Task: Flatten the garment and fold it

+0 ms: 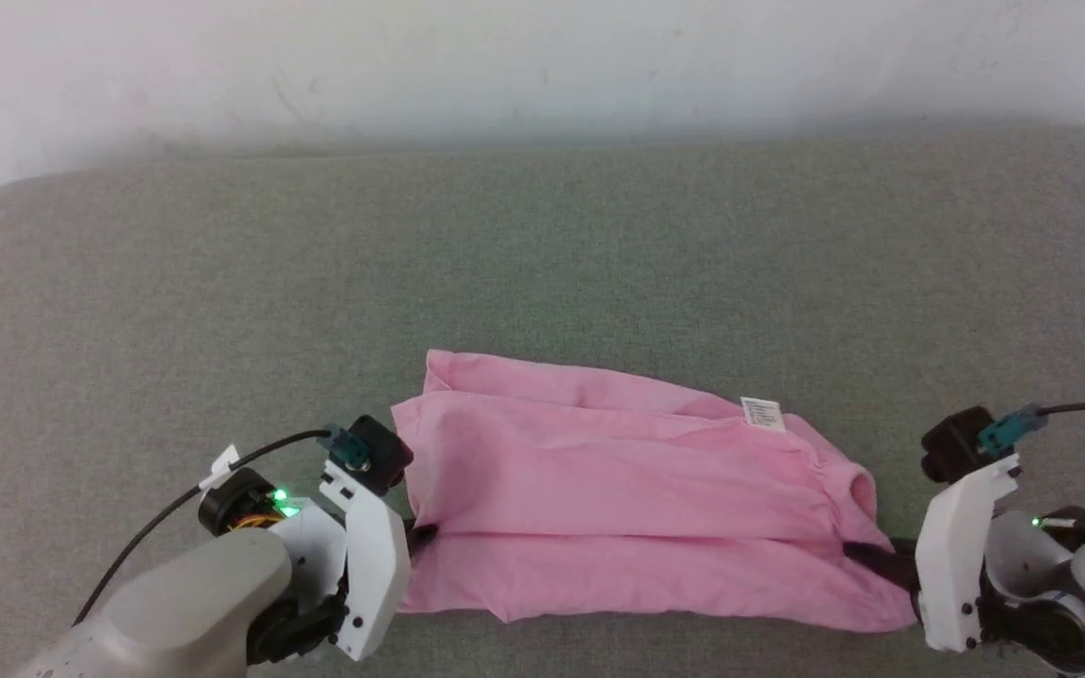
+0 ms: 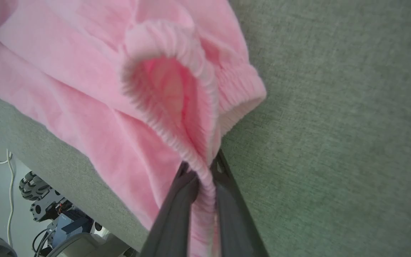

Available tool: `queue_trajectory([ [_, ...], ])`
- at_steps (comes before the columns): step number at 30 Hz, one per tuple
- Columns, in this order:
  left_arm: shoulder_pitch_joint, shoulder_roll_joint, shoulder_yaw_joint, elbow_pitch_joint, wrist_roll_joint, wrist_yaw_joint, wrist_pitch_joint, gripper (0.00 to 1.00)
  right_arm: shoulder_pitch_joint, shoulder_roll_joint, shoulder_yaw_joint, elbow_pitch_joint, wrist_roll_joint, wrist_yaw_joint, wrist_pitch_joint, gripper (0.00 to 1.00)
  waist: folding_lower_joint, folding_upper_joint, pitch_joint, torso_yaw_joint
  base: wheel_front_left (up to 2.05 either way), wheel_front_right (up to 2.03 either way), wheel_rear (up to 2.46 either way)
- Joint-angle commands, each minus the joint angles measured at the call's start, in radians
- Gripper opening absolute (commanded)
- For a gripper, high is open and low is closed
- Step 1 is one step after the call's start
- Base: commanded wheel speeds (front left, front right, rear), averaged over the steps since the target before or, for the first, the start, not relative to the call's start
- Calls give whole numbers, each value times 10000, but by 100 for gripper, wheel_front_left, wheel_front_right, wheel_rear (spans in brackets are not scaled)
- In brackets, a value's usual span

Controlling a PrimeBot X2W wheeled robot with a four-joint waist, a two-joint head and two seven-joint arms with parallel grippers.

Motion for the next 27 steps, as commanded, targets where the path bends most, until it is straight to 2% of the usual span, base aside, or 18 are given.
queue_trajectory([
  [1, 186, -174, 15, 338, -26, 38, -132, 0, -91, 264, 76, 398, -256, -21, 2, 0, 0, 0, 186, -27, 0, 0, 0],
  [2, 211, -279, 36, 484, -28, 54, -247, 0, -129, 389, 111, 562, -342, -21, -60, 0, 0, 0, 211, -26, 0, 0, 0],
  [3, 232, -382, 91, 616, -40, 62, -419, 9, -161, 490, 151, 690, -418, -21, -131, 39, 0, 0, 222, -20, 0, 0, 0],
  [4, 259, -468, 180, 736, -71, 88, -635, 95, -208, 564, 164, 795, -531, -21, -257, 100, 0, 0, 219, -25, 0, 0, 0],
  [5, 264, -529, 284, 841, -77, 133, -882, 100, -269, 629, 107, 901, -662, -21, -444, 100, 0, 0, 199, -35, 0, 0, 0],
  [9, 271, -483, 469, 989, 317, 439, -1883, 100, -517, 619, 13, 692, -1136, -21, -990, 100, 0, 0, -92, -92, 0, 0, 0],
  [12, 400, -387, 874, 743, 575, 1088, -3077, 100, -597, 256, -86, 59, -1381, -21, -1114, 100, 0, 0, -368, -102, 0, 0, 0],
  [15, 558, -275, 1274, 397, 1020, 2003, -4393, 100, -575, -235, -359, -684, -1721, -21, -1073, 100, 0, 0, -526, -65, 0, 0, 0],
  [17, 650, -201, 1476, 170, 1492, 2693, -4879, 100, -506, -501, -588, -1206, -1897, -21, -878, 100, 0, 0, -572, -33, 0, 0, 0],
  [21, 966, -194, 2413, -650, 2519, 4130, -5145, 100, -244, -867, -1179, -2149, -2198, -21, -256, 100, 0, 0, -586, 86, 0, 0, 0],
  [24, 1605, -317, 3787, -1813, 3524, 5105, -5154, 100, -21, -1010, -1576, -2636, -2428, -21, 357, 100, 0, 0, -503, 160, 0, 0, 0],
  [25, 1605, -317, 3787, -1813, 3524, 5105, -5154, 100, -21, -1010, -1576, -2636, -2428, -21, 357, 100, 0, 0, -503, 160, 0, 0, 0],
  [27, 2225, -380, 4629, -2499, 4185, 5609, -5155, 100, 134, -1065, -1770, -2849, -2583, -21, 834, 100, 0, 0, -446, 207, 0, 0, 0],
])
